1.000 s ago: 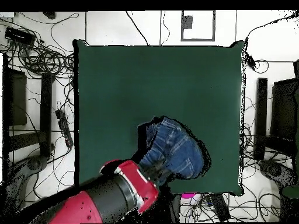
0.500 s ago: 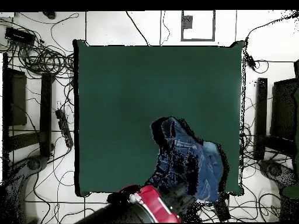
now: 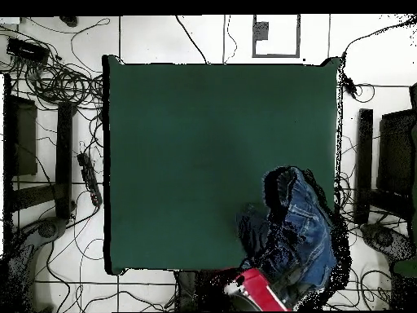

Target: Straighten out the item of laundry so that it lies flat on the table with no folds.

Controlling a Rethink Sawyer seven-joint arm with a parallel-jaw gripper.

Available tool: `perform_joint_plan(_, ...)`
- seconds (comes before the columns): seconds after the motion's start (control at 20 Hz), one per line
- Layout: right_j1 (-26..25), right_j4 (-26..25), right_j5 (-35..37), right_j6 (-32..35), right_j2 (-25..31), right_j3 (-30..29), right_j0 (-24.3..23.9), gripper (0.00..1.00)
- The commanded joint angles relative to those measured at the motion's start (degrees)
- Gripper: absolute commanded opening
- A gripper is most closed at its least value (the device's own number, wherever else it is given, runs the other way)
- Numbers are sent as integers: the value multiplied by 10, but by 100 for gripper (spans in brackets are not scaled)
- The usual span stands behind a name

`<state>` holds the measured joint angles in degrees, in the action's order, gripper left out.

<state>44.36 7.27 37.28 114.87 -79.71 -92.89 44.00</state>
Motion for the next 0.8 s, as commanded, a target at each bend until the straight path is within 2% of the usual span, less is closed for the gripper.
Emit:
perform_joint_plan(0.05,11,-47,-62,30,114,-30,-13,0)
perform_joint_plan(0.2,26,-57,-63,34,128,-35,-20,0)
perform_joint_plan(0.4,35,-57,-73,43,172,-52,-46,0)
perform_joint_plan(0.5,44,-47,-42,37,205,-61,-64,0)
perform_joint_plan(0.65,39,-47,-30,44,226,-57,-70,0)
perform_joint_plan(0.8,27,-43,-48,60,259,-53,-85,0)
